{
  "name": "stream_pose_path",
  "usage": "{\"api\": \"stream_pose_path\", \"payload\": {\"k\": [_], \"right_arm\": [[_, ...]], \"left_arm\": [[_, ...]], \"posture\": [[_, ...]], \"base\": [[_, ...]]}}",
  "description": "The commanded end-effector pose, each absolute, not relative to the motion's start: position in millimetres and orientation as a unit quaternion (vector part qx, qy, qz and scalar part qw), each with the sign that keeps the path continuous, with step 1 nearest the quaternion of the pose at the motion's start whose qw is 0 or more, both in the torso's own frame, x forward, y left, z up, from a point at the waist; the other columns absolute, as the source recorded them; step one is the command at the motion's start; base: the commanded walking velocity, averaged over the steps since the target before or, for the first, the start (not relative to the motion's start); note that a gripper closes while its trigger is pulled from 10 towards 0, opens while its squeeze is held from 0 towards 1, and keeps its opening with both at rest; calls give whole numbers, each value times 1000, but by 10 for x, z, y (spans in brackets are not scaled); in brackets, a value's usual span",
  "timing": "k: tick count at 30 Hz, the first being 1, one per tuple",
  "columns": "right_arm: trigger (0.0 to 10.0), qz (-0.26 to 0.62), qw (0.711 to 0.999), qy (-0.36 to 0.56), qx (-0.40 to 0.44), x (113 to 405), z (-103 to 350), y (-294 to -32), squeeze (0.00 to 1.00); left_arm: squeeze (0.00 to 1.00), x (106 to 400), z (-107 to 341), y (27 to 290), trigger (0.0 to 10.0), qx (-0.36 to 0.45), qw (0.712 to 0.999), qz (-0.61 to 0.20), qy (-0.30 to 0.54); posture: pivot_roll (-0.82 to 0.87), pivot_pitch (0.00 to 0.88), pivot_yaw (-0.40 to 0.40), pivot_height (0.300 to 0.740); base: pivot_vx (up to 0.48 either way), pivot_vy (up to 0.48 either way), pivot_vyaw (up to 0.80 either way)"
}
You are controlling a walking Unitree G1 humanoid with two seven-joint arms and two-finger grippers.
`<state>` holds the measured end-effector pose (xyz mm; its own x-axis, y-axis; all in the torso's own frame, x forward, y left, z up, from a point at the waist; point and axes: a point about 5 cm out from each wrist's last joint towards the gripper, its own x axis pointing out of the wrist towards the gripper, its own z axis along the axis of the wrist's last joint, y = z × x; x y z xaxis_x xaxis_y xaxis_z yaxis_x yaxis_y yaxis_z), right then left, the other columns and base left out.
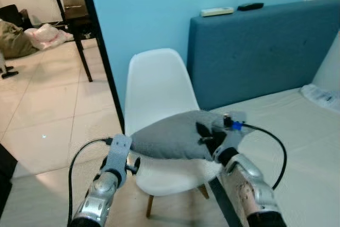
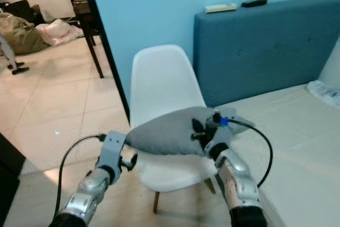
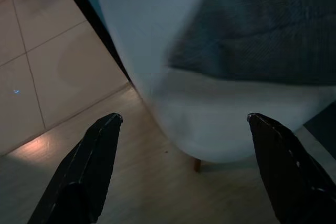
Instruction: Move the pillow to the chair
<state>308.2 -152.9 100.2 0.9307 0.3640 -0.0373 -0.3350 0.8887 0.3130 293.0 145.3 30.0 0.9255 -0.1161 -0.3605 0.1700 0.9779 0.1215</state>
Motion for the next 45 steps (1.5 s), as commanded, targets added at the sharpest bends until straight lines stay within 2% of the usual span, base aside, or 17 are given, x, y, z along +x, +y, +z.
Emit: {"api": "stream_pose_path", "payload": {"k": [1,8,13,25,31,40,45], "right_arm": [[10000,201,968,16,149,3117,1141,-1437,0],[10000,206,967,19,147,3113,1134,-1433,0],[10000,212,966,20,148,3110,1137,-1419,0],[10000,287,949,14,127,3009,1153,-1240,0],[10000,276,953,13,126,3024,1149,-1276,0],[10000,247,961,26,122,3043,1115,-1336,0],[10000,239,963,29,122,3047,1100,-1355,0]], "left_arm": [[0,2909,271,1483,10000,79,976,-69,189],[0,2916,275,1466,10000,74,977,-69,188],[0,2946,316,1448,10000,41,983,-59,171],[0,2987,406,1509,10000,35,987,-38,150],[0,2989,398,1504,10000,36,987,-39,150],[0,2992,388,1456,10000,35,987,-53,150],[0,2981,391,1395,10000,47,985,-79,146]], "posture": [[-102,15,9,740],[-103,12,6,740],[-106,10,5,740],[-107,15,4,740],[-109,15,6,740],[-114,17,13,740],[-115,21,13,740]], "base": [[0,0,0],[0,0,0],[0,0,0],[119,0,66],[316,0,794],[321,0,0],[0,0,0]]}}
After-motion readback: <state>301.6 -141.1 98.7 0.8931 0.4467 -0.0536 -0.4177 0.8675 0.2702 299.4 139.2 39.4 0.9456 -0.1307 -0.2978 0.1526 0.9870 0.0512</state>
